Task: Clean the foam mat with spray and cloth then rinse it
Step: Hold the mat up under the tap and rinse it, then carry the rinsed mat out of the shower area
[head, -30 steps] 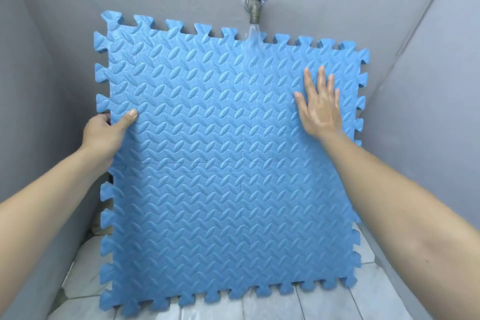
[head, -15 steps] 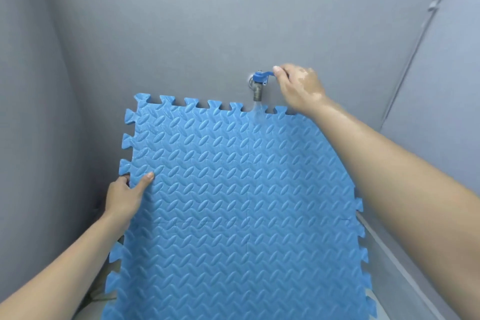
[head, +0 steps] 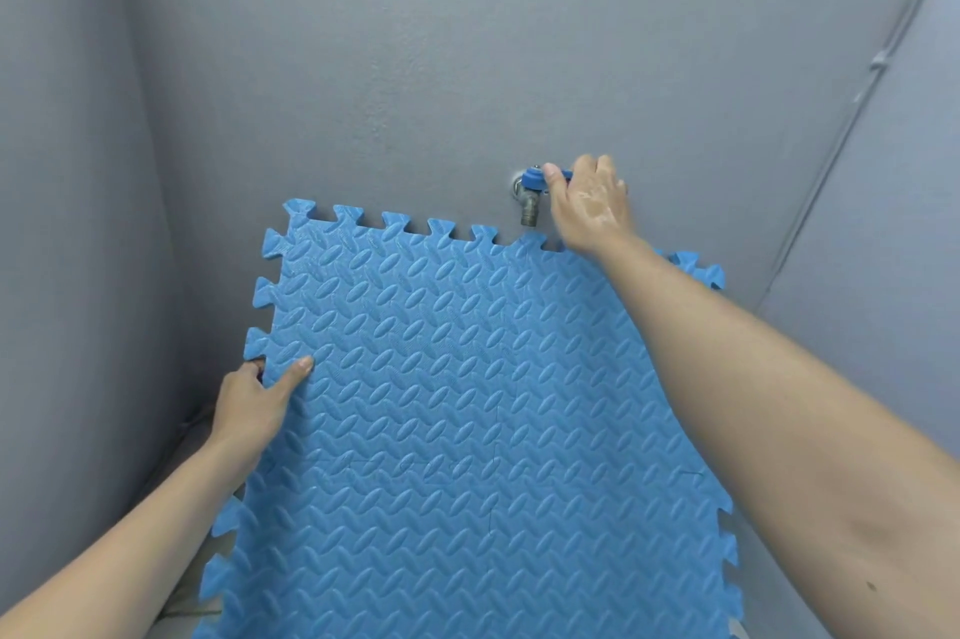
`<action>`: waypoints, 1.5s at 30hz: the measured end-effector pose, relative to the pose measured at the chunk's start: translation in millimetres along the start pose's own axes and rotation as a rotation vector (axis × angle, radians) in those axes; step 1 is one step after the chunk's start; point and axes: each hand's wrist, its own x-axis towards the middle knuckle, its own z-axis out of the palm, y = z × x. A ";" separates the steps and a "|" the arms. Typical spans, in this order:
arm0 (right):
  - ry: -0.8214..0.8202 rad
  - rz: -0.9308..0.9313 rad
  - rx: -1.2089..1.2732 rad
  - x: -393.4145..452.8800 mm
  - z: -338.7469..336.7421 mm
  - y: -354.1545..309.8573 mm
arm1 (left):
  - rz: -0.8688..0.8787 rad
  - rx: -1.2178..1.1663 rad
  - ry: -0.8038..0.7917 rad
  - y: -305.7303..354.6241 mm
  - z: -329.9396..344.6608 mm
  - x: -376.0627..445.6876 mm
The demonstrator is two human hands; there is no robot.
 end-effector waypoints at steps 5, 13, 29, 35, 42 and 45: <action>0.000 -0.033 0.011 1.7 0.8 4.7 | 0.016 -0.044 0.008 6.2 1.3 -6.7; -0.015 -0.056 0.003 3.4 -0.8 7.3 | 0.015 -0.057 -0.004 7.1 -0.2 -9.3; 0.132 -0.063 0.316 -43.2 18.8 45.1 | 0.017 -0.064 -0.028 12.7 -2.0 -13.9; 0.236 0.687 0.157 -134.6 40.0 192.1 | 0.012 -0.024 -0.014 6.2 -1.9 -10.3; -0.039 0.825 0.444 -159.3 24.0 235.9 | -0.154 0.083 -0.015 4.2 -7.8 -9.9; -0.163 0.924 0.402 -181.8 -4.8 221.9 | -0.247 0.140 -0.036 15.7 -30.1 -37.2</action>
